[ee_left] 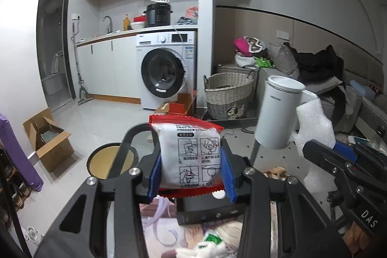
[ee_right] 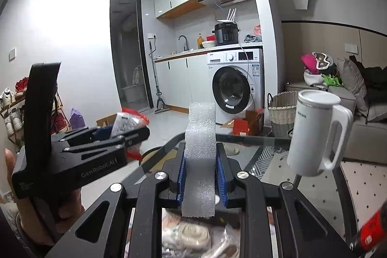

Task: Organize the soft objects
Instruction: 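Lift the packet with the left tool while the right tool carries the foam over the black box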

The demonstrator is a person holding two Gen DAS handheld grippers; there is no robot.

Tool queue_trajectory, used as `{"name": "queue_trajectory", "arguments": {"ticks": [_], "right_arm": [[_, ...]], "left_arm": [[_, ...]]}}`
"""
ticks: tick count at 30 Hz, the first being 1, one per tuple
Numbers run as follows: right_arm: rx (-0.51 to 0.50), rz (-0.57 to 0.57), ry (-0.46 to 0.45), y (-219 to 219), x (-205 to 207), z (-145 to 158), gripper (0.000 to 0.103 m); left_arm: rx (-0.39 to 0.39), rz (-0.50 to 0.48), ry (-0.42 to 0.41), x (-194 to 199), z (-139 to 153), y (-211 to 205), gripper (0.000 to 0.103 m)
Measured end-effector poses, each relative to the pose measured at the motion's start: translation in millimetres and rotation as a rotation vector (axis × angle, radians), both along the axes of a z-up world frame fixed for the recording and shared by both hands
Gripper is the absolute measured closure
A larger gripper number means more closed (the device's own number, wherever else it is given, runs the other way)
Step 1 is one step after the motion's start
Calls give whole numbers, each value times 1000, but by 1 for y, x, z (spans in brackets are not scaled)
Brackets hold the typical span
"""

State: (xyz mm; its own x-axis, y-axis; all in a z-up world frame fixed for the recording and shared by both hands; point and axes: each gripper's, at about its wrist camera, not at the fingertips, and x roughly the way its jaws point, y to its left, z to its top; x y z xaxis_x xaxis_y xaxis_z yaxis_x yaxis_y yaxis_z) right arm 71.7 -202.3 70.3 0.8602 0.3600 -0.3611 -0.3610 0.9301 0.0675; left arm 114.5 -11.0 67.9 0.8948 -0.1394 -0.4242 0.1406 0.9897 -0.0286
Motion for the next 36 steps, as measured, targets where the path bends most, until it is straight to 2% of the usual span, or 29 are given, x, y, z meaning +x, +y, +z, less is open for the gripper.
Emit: {"name": "queue_trajectory", "arguments": {"ticks": [4, 8, 14, 19, 22, 26, 33, 36], "right_arm": [[-15, -5, 15, 12, 29, 3, 81], [-7, -30, 85, 19, 57, -2, 81], [-24, -57, 205, 24, 88, -23, 81], [-37, -75, 286, 19, 105, -47, 81], [-48, -76, 328, 19, 113, -61, 81], [-26, -80, 405, 10, 125, -75, 81], [-40, -84, 488, 0, 139, -92, 81], [-43, -70, 522, -1, 141, -97, 81]], "left_arm": [[24, 9, 11, 18, -2, 0, 62], [-10, -4, 66, 38, -9, 2, 62], [-3, -17, 157, 59, -29, -9, 62], [7, -13, 258, 78, -56, -17, 62], [-16, -33, 311, 88, -64, -23, 62], [-1, -26, 377, 97, -77, -36, 62], [-2, -41, 458, 108, -93, -44, 62], [29, -42, 498, 110, -101, -44, 62]]}}
